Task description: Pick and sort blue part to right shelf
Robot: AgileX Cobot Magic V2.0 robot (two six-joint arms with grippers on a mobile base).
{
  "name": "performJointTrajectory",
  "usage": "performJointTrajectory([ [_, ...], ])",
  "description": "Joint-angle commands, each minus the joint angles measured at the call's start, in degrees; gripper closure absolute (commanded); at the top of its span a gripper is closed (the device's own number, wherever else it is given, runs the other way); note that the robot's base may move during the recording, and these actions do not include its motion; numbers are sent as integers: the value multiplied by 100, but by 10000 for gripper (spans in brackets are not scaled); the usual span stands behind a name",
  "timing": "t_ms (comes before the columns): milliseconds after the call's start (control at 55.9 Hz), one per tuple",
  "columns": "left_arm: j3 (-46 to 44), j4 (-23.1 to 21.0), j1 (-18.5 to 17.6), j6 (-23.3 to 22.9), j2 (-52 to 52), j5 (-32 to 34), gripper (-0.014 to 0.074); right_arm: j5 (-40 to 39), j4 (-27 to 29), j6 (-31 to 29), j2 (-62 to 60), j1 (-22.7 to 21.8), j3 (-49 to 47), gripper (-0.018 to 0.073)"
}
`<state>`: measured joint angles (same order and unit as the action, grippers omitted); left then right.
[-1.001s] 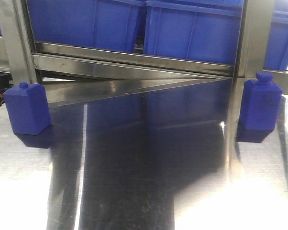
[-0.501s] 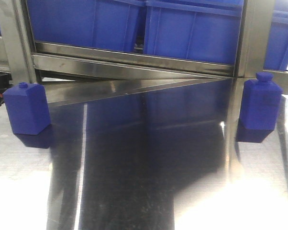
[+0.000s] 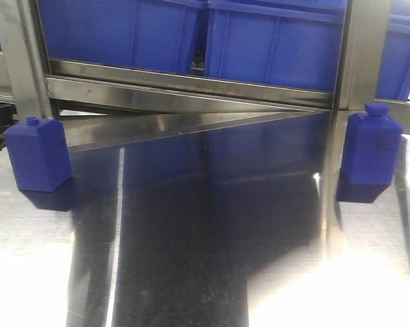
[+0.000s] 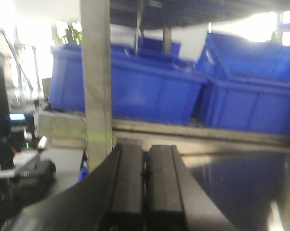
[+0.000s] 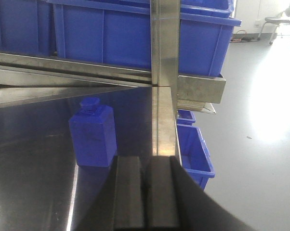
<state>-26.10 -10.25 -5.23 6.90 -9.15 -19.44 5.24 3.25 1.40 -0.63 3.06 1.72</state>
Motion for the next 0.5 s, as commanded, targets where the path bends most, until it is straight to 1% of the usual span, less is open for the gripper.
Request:
performJointTrajectory([
  [0,-883,-88,-30,-50,-717,-495,445,-572,2,-32,-84,3,-49,522],
  [107,-1513,-111,-30,-50,-1437,-951,345,-579,2,-32,-84,3,-49,522],
  [215,-1992,-111,-30,-50,-2224,-1293,185,-579,2,-32,-84,3,-49,522],
  [286,-2256,-121,-30,-50,-2744,-1547,103,-579,2,-32,-84,3,-49,522],
  [375,-2599,-119,-30,-50,-3395,-1905,37,-579,2,-32,-84,3,-49,522],
  [483,-3155,-123,-30,-50,-4231,-2493,-4,-579,2,-32,-84,3,-49,522],
])
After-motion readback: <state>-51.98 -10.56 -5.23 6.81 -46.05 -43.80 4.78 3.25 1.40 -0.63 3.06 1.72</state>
